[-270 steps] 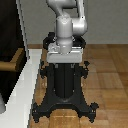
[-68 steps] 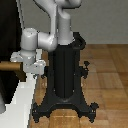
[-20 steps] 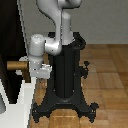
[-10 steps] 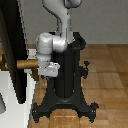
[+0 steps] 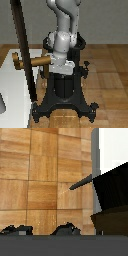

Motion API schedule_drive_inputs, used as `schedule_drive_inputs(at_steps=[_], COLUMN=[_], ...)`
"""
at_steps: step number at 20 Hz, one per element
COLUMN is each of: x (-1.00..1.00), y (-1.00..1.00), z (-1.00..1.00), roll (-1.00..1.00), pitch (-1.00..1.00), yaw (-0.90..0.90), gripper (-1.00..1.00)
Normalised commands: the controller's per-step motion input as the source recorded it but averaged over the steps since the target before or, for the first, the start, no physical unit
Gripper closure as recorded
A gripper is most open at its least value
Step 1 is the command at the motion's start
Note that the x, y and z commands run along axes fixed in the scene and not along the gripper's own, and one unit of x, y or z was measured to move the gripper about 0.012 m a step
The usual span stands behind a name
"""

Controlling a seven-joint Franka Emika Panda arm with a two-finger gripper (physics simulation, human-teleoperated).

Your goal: Open the door by pressing down and pulling on the handle.

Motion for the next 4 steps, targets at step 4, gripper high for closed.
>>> schedule_drive_inputs(at_steps=[4], x=[0.00], y=[1.00], z=[0.00], roll=[0.00], pitch=[0.00], yaw=[0.00], gripper=[-1.00])
